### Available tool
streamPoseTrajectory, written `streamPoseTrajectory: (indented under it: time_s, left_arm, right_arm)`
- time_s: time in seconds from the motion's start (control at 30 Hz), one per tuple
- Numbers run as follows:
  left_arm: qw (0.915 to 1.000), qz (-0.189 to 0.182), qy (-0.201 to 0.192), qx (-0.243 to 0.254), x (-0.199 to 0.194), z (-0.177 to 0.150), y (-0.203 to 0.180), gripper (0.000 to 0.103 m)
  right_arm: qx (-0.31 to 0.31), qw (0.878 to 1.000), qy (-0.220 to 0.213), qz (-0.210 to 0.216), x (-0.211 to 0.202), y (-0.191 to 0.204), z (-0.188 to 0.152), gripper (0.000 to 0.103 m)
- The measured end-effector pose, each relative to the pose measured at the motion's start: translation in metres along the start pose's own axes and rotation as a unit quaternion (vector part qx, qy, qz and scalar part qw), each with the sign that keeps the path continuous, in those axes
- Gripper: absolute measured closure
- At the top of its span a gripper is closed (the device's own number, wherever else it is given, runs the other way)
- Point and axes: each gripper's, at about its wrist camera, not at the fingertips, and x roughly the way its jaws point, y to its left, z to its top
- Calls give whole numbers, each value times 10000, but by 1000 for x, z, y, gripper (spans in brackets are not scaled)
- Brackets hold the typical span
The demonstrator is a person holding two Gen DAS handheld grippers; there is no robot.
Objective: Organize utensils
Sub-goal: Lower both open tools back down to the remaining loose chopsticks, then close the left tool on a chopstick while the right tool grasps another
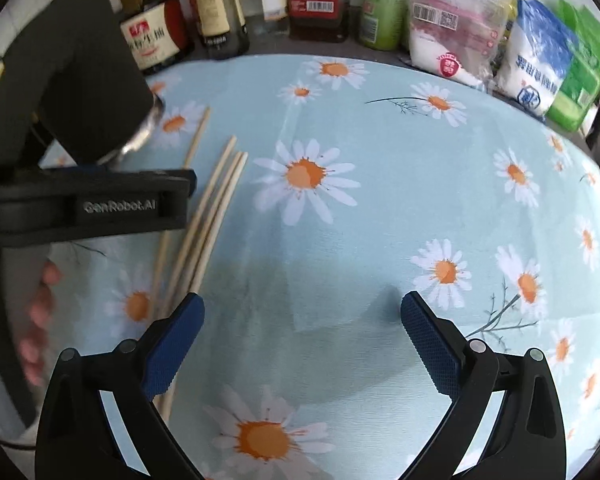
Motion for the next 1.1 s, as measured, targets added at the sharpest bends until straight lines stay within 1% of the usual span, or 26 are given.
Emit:
streamPoseTrajectory:
  time_s: [0.07, 0.13, 0.2, 0.23, 0.3, 0.33, 0.37, 0.4, 0.47, 0.53, 0.6, 0.63, 0.73, 0.8, 0.87, 0.9, 0.93, 0.97, 1.0, 1.03, 1.07, 1.1]
  left_arm:
    - [10000, 0, -20, -8, 0, -1, 0, 5]
    - [10000, 1, -26, -7, -1, -2, 0, 5]
    - [10000, 1, -32, -4, -1, -2, 1, 5]
    - [10000, 2, -37, -5, -1, -3, 1, 5]
    - [10000, 3, -46, -2, -1, -3, 1, 5]
    - [10000, 3, -48, -3, -1, -4, 1, 5]
    - [10000, 3, -52, -4, -1, -4, 2, 5]
    - [10000, 3, -52, -3, -1, -3, 2, 5]
    - [10000, 3, -58, 8, -2, -4, 2, 5]
    - [10000, -3, -63, 23, -2, -4, 2, 5]
    - [10000, -10, -83, 23, -4, -5, 2, 5]
    - [9999, -17, -127, 32, -5, -7, 3, 5]
    - [9997, -55, -228, 84, -7, -12, 4, 5]
    - [9996, -67, -270, 86, -10, -16, 7, 8]
    - [9995, -62, -300, 78, -14, -20, 9, 17]
    - [9995, -72, -309, 84, -17, -22, 10, 21]
    - [9994, -91, -317, 109, -20, -23, 12, 27]
    - [9993, -122, -314, 162, -23, -26, 13, 35]
    - [9991, -154, -311, 239, -27, -29, 13, 40]
    - [9988, -194, -313, 321, -31, -34, 13, 50]
    - [9985, -240, -305, 374, -35, -40, 15, 59]
    - [9985, -270, -291, 380, -37, -43, 18, 63]
  right_arm:
    - [7, 9999, -101, 59, -4, 1, 0, 9]
    - [-99, 9997, -127, 201, -7, 5, 0, 9]
    - [-73, 9994, -153, 311, -9, 6, 2, 9]
    - [-76, 9995, -139, 269, -8, 7, 3, 9]
    - [-157, 9999, -62, 0, -1, 10, 3, 8]
    - [-151, 9998, -58, 76, 0, 11, 2, 8]
    - [-119, 9999, -47, 13, 0, 13, 0, 8]
    - [-127, 9998, -16, -148, 1, 15, 0, 8]
    - [-63, 9996, -44, -264, 0, 14, -3, 8]
    - [3, 9996, -54, -280, 0, 14, -7, 8]
    - [-107, 9996, -22, -269, 0, 13, -7, 9]
    - [-141, 9997, 18, -175, 1, 11, -7, 8]
    - [-319, 9995, 44, -74, 2, 5, -3, 9]
    - [-404, 9992, 4, -34, 1, 2, -1, 18]
    - [-575, 9983, -77, 51, -2, 1, 1, 45]
    - [-690, 9975, -83, 116, -4, 1, 3, 55]
    - [-749, 9970, -82, 171, -4, 0, 5, 59]
    - [-775, 9968, -89, 186, -4, -1, 6, 72]
    - [-812, 9965, -124, 171, -4, -4, 7, 83]
    - [-833, 9963, -131, 176, -4, -6, 9, 89]
    - [-858, 9961, -125, 184, -4, -7, 11, 98]
    - [-912, 9956, -125, 163, -3, -9, 12, 98]
